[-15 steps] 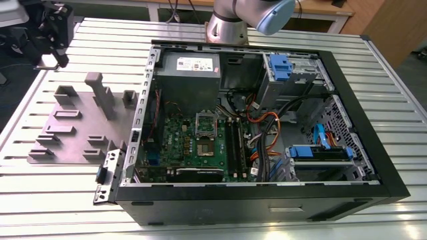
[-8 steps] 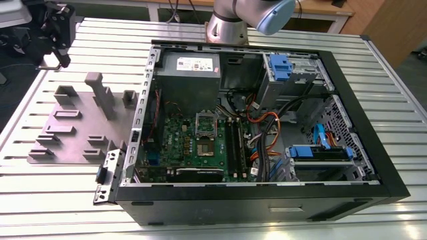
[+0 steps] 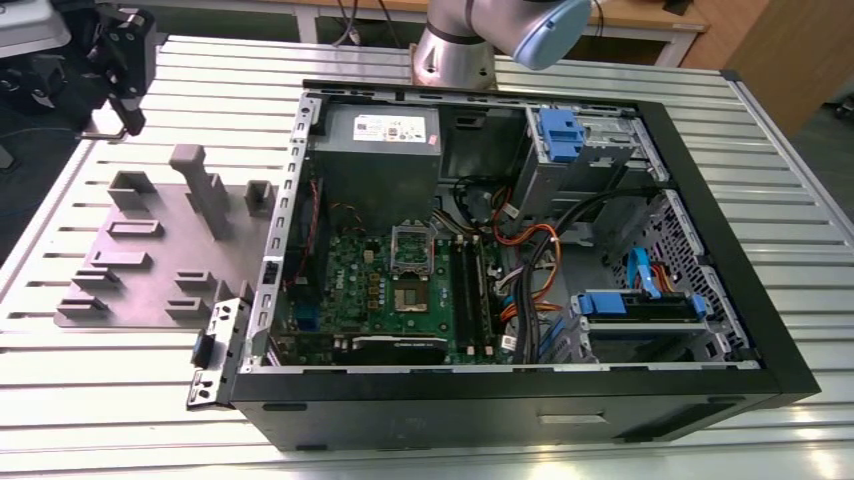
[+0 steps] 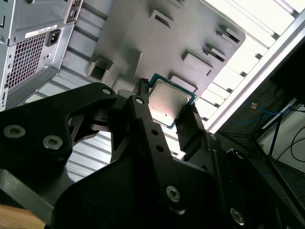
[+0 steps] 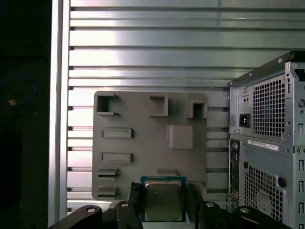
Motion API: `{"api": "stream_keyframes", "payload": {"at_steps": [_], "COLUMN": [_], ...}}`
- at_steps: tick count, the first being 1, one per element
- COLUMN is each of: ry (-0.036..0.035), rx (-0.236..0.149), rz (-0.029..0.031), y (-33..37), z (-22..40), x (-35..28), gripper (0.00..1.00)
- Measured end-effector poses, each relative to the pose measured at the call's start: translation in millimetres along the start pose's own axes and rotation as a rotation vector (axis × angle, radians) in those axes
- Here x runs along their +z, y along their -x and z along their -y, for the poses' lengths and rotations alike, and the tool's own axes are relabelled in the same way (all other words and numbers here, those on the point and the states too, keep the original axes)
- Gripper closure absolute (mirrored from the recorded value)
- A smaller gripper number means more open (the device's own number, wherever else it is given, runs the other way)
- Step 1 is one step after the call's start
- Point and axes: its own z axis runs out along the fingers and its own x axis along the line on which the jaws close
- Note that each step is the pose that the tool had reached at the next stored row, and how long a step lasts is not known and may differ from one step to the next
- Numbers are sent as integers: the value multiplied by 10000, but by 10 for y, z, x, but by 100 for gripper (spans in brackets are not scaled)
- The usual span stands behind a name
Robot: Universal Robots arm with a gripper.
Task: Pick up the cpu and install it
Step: 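Pick up the cpu and move it towards the insertion slot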
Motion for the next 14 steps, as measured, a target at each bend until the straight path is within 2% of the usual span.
{"api": "stream_keyframes", "payload": {"at_steps": [14], "ry": [0], "rx": [0], "rz": [0], "y": [40], "z": [-1], "x": [0], "gripper": [53]}}
